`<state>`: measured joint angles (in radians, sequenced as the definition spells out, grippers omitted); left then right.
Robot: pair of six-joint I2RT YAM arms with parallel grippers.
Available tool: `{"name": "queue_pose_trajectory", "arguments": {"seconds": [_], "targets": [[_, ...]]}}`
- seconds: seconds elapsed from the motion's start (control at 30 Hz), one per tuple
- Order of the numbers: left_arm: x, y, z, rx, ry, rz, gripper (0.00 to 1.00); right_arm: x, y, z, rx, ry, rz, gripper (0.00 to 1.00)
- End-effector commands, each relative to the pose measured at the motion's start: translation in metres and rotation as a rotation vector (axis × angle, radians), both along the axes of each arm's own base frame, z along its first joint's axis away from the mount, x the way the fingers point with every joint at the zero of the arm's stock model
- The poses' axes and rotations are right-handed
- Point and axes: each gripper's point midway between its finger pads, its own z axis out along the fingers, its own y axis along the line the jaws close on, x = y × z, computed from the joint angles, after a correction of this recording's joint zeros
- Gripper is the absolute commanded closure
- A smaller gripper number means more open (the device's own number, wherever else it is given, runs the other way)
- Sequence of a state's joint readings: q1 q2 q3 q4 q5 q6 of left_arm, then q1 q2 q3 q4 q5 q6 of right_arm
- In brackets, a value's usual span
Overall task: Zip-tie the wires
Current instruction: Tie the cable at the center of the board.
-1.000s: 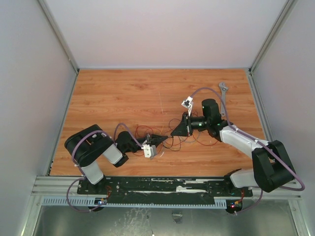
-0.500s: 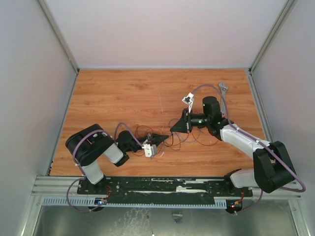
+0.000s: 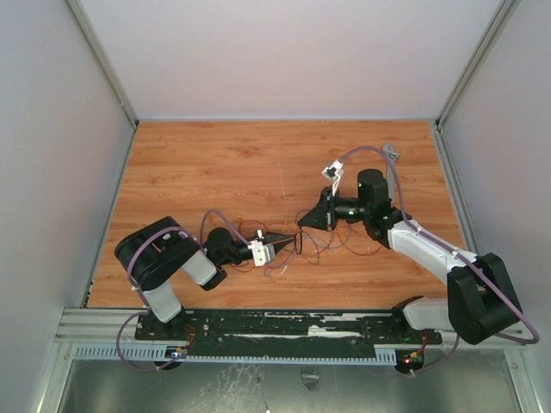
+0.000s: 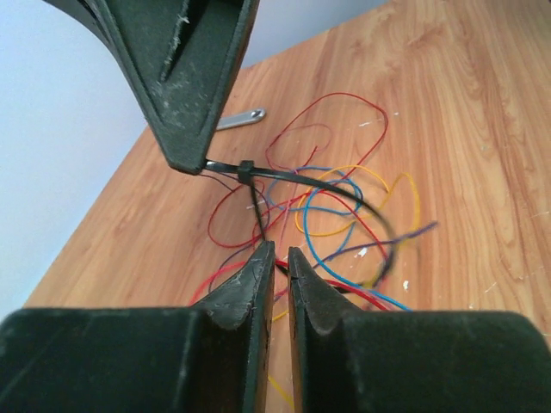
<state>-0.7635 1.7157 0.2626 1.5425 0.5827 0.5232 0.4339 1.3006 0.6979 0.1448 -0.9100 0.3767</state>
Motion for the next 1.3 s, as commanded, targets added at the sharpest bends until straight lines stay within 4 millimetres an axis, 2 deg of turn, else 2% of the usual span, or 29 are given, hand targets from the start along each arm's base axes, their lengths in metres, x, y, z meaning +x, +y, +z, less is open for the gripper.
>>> {"name": "queue_pose_trajectory", "arguments": {"seconds": [0.0,0.2,0.33,0.5,0.67,0.77,0.83,0.9,1.0,1.1,1.27], "targets": [[-0.007,0.000,0.072,-0.244,-0.144,-0.013,0.83,0.005,0.003,0.017,0.036,-0.066,-0.018,1.00],[-0.002,0.003,0.074,-0.268,-0.087,0.016,0.77,0.002,0.001,0.005,0.015,-0.047,-0.024,1.00],[0.006,0.011,0.080,-0.310,-0.035,0.082,0.74,0.008,-0.001,-0.001,-0.009,-0.038,-0.070,1.00],[0.023,0.033,0.097,-0.441,0.102,0.228,0.62,0.025,-0.010,-0.008,-0.068,-0.017,-0.208,1.00],[0.032,0.064,0.113,-0.605,0.237,0.354,0.50,0.037,-0.017,-0.005,-0.066,0.000,-0.354,1.00],[0.032,0.077,0.119,-0.680,0.317,0.384,0.48,0.044,-0.021,-0.003,-0.074,0.004,-0.446,1.00],[0.032,0.072,0.115,-0.669,0.406,0.378,0.48,0.045,-0.020,-0.003,-0.071,0.012,-0.488,1.00],[0.042,0.059,0.115,-0.630,0.498,0.392,0.49,0.046,-0.018,-0.004,-0.063,0.038,-0.527,1.00],[0.055,0.049,0.095,-0.501,0.604,0.477,0.49,0.048,-0.013,-0.006,-0.064,0.060,-0.575,1.00],[0.049,0.052,0.091,-0.507,0.638,0.474,0.48,0.050,-0.010,-0.011,-0.065,0.087,-0.618,1.00],[0.036,0.046,0.071,-0.455,0.700,0.457,0.48,0.054,-0.011,-0.011,-0.068,0.094,-0.683,1.00]]}}
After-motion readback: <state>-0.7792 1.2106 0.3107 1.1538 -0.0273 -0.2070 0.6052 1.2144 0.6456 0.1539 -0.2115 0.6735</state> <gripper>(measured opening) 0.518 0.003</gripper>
